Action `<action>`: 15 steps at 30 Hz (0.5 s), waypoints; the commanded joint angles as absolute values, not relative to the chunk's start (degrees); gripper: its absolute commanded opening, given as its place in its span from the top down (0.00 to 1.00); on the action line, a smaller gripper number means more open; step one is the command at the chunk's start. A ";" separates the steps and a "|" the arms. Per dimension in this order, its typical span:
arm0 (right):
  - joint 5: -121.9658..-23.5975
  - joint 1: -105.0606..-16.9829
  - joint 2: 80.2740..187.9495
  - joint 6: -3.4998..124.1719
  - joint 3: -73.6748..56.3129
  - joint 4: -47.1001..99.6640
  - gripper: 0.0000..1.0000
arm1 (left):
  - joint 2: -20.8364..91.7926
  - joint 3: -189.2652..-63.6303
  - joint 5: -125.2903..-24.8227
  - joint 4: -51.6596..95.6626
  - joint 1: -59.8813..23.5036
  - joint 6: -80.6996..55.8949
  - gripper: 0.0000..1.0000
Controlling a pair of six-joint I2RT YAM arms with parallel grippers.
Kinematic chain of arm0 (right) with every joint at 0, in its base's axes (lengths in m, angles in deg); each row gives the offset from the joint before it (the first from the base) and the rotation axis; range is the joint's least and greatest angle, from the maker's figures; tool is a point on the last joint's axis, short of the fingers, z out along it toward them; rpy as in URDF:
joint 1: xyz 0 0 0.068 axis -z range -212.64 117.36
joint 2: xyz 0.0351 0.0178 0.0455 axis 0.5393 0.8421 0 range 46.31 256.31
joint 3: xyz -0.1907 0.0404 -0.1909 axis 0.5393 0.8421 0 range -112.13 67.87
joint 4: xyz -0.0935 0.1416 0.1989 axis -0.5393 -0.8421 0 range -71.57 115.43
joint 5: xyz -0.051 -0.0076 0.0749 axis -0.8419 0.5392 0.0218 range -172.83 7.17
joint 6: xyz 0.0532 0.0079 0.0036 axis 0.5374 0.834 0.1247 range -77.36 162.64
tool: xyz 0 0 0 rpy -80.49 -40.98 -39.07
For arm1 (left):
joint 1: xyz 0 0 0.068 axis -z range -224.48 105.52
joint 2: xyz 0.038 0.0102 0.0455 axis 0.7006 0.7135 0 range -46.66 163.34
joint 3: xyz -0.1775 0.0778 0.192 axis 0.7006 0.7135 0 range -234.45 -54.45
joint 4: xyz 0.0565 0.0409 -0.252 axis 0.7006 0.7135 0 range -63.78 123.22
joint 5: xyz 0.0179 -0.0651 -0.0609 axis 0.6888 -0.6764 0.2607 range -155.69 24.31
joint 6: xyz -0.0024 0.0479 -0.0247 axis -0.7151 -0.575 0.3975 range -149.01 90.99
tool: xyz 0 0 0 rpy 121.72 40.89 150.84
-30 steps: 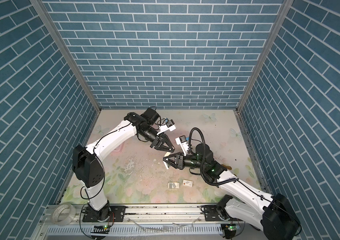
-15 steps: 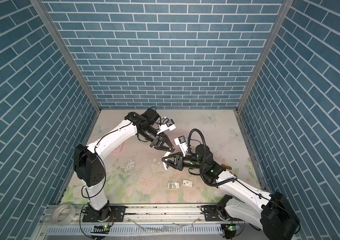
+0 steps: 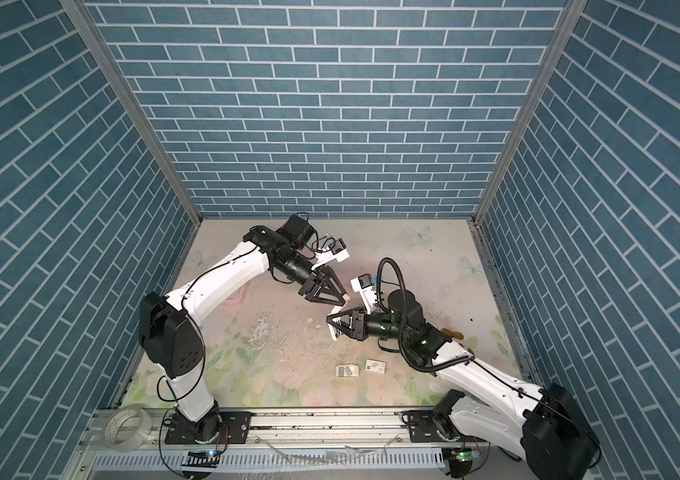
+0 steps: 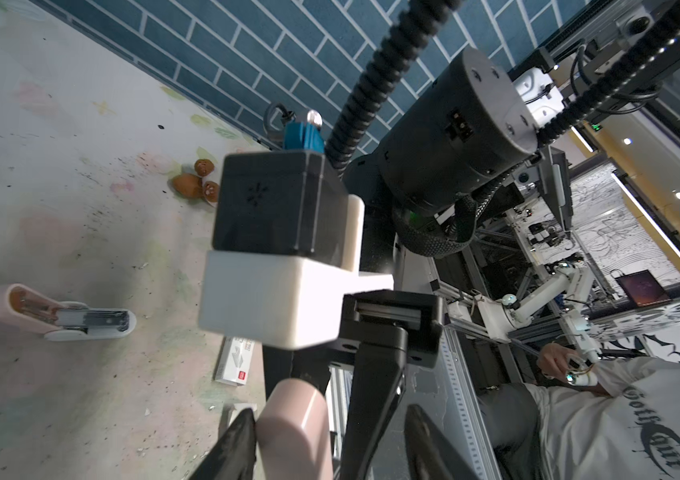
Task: Load the staples into the stapler
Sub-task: 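Hold the small pink stapler in the right gripper while the left gripper withdraws, then lower the small pink stapler beside the opened stapler with the right gripper, release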
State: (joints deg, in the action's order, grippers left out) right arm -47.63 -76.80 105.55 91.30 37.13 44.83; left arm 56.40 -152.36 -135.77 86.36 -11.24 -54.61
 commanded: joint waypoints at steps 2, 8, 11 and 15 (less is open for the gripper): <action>-52.52 -76.72 105.14 86.76 32.66 33.26 0.91 | 52.10 -150.56 -132.05 82.57 -16.34 -52.19 0.39; -60.18 -76.76 108.79 81.66 26.93 18.79 0.91 | 46.10 -147.32 -123.97 78.39 -25.64 -49.22 0.38; -63.37 -76.76 112.84 80.14 24.19 14.37 0.92 | 43.56 -146.67 -116.11 78.21 -28.26 -49.63 0.38; -67.77 -76.85 120.11 78.37 19.80 8.89 0.93 | 39.62 -143.88 -109.85 76.10 -29.55 -49.28 0.38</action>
State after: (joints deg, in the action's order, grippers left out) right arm -62.43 -76.80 116.29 82.10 22.86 16.20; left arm 42.09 -145.93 -116.78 77.97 -29.19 -49.89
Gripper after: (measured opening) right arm 0.291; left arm 0.620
